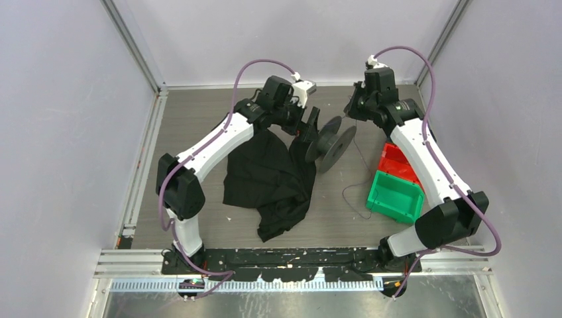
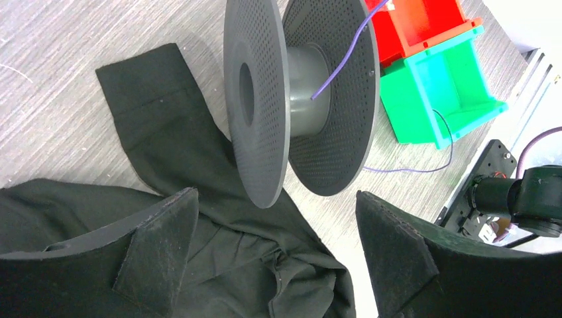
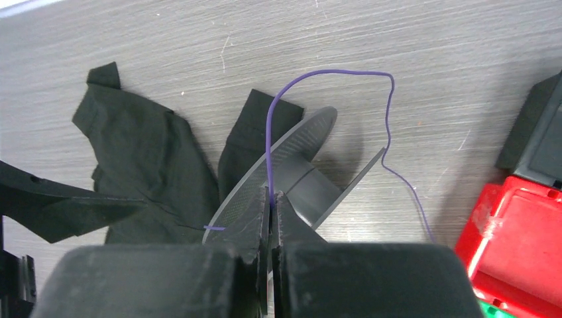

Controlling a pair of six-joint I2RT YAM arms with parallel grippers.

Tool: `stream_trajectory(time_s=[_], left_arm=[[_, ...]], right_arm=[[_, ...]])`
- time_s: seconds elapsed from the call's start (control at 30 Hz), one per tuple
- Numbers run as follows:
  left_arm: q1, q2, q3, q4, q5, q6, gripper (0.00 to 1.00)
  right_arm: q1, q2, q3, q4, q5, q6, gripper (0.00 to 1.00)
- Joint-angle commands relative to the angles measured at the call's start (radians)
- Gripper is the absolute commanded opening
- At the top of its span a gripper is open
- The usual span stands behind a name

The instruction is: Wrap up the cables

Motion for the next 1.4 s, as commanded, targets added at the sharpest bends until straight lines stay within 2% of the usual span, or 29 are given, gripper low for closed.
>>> stream_trajectory(time_s=[0.0,0.3,0.63,0.83,1.1,1.23,1.37], left_arm=[[0.004,0.019,0.043,0.067,0.026,0.06,0.89],[0.004,0.026,0.005,0.186,0.022,0.031,0.87],[0.002,0.047,-0.028,0.255,0.054,0.002,0.87],[-0.01,0.051,-0.045,0.271,0.03,-0.001,0.82],[-0.058,-0.016,-0.21,0.442,-0.118,0.034,0.72],[-0.058,-0.056,-0.304,0.563,-0.131,0.036,0.66],[-0.058,-0.087,-0.381,0.668,-0.137,0.017,0.65]], right_arm=[[0.035,0.044,0.108,-0.11,0.076,-0.144,0.0],[0.114,0.146,0.225,-0.184,0.195,-0.23,0.0],[0.146,0.23,0.285,-0.176,0.156,-0.209,0.0],[0.152,0.236,0.27,-0.158,0.116,-0.182,0.0],[0.152,0.247,0.254,-0.148,0.081,-0.149,0.0],[0.152,0.237,0.23,-0.134,0.077,-0.149,0.0],[0.152,0.233,0.213,-0.122,0.062,-0.146,0.0]])
